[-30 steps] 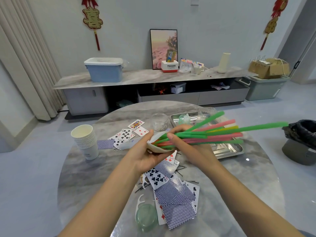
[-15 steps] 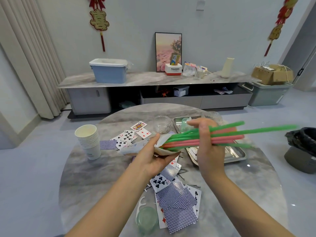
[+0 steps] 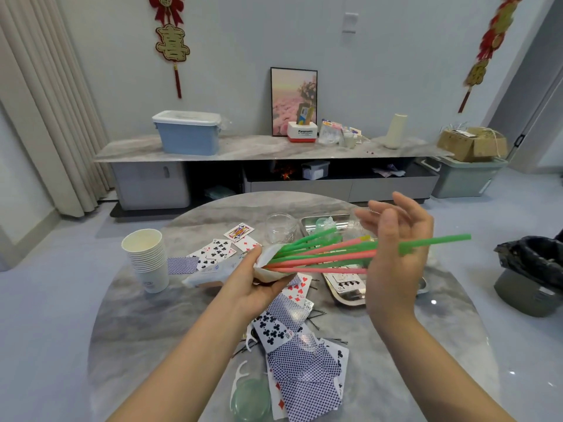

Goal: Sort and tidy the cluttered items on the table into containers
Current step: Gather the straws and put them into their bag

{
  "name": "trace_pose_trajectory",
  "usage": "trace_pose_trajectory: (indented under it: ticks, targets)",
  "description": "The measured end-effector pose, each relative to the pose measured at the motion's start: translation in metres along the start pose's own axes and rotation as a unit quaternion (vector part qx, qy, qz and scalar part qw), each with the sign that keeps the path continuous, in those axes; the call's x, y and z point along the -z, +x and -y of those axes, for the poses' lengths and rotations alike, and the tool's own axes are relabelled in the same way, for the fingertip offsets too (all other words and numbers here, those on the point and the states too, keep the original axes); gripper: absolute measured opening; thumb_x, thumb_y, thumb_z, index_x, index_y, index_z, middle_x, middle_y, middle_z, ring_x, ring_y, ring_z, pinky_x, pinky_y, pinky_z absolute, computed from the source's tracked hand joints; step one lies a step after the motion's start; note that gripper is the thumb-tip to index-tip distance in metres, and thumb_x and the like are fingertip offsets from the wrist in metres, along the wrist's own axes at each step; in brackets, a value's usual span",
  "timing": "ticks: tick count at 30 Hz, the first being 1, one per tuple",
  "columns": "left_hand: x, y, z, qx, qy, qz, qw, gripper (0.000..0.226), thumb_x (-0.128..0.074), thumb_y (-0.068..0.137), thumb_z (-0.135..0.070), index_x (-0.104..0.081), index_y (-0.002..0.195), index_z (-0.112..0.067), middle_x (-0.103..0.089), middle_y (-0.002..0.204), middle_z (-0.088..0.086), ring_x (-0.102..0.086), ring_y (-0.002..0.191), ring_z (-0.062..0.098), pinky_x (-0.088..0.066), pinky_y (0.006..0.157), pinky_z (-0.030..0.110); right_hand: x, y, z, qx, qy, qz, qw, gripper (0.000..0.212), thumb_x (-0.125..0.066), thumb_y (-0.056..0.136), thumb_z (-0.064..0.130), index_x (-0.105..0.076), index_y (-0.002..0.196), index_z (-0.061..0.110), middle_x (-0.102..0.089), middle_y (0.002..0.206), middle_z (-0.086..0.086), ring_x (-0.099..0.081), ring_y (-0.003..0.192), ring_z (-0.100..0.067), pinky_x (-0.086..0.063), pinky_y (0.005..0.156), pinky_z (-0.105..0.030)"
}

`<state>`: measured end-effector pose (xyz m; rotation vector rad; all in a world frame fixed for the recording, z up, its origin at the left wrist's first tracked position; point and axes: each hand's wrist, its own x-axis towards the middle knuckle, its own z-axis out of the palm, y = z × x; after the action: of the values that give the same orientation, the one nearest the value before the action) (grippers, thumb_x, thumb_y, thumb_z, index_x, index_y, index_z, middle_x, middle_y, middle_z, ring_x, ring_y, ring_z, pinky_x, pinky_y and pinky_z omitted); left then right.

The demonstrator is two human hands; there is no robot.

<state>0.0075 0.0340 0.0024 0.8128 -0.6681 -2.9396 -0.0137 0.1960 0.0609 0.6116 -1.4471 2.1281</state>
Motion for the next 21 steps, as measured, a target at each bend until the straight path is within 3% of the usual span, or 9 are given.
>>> trace_pose_trajectory:
  ticks: [4,6,9,12,17,21]
  targets:
    - [-0.003,-0.005,0.002,-0.004,-0.011,0.0,1.0,0.03,-0.054,0.095,-0.026,-0.054,0.103,0.002,-0.058,0.099,0.025,-0.06,0.089,0.035,-0.053,0.072,0.057,0.005,-0.003,-0.009,-0.083,-0.118,0.109,0.984,0.046,-0.028,0.093,0.048,-0.065,0.093,0.022,-0.069,0.093,0.007,-0.064,0.093,-0.011,-0.046,0.077,-0.012]
    - [-0.004,-0.007,0.001,-0.007,-0.021,-0.007,1.0,0.027,-0.055,0.095,-0.024,-0.052,0.101,0.002,-0.057,0.097,0.025,-0.06,0.088,0.035,-0.052,0.074,0.058,0.005,-0.005,-0.01,-0.091,-0.115,0.138,0.98,0.045,-0.03,0.092,0.048,-0.064,0.096,0.019,-0.067,0.096,0.008,-0.063,0.092,-0.009,-0.045,0.074,-0.009]
    - [-0.005,-0.006,-0.004,-0.016,-0.026,-0.009,1.0,0.026,-0.056,0.094,-0.024,-0.053,0.1,0.002,-0.057,0.098,0.023,-0.06,0.087,0.034,-0.054,0.072,0.058,0.003,-0.005,-0.003,-0.036,-0.05,0.094,0.994,0.033,-0.046,0.085,0.041,-0.053,0.107,0.017,-0.062,0.1,-0.001,-0.062,0.089,-0.011,-0.047,0.078,-0.016]
    - [-0.007,-0.006,-0.007,-0.026,-0.004,-0.01,1.0,0.024,-0.056,0.093,-0.023,-0.056,0.095,0.001,-0.058,0.096,0.021,-0.06,0.085,0.032,-0.053,0.053,0.053,0.003,0.0,0.01,0.017,0.016,0.018,1.0,0.036,-0.055,0.08,0.031,-0.044,0.112,0.017,-0.057,0.103,-0.005,-0.062,0.088,-0.023,-0.05,0.082,-0.027]
    - [-0.009,-0.01,-0.008,-0.031,-0.006,-0.017,0.999,0.021,-0.057,0.092,-0.02,-0.056,0.089,0.001,-0.058,0.092,0.021,-0.06,0.084,0.032,-0.052,0.052,0.053,0.006,0.015,0.035,0.122,0.036,-0.046,0.991,0.041,-0.05,0.082,0.025,-0.034,0.119,0.018,-0.048,0.108,-0.005,-0.056,0.093,-0.031,-0.047,0.083,-0.037]
    - [-0.01,-0.013,-0.008,-0.031,-0.006,-0.012,0.999,0.02,-0.056,0.092,-0.018,-0.056,0.086,0.001,-0.059,0.088,0.02,-0.06,0.082,0.031,-0.05,0.055,0.055,0.008,0.021,0.033,0.174,-0.06,-0.031,0.982,0.028,-0.038,0.096,0.036,-0.038,0.121,0.023,-0.05,0.108,-0.011,-0.055,0.093,-0.033,-0.045,0.08,-0.041]
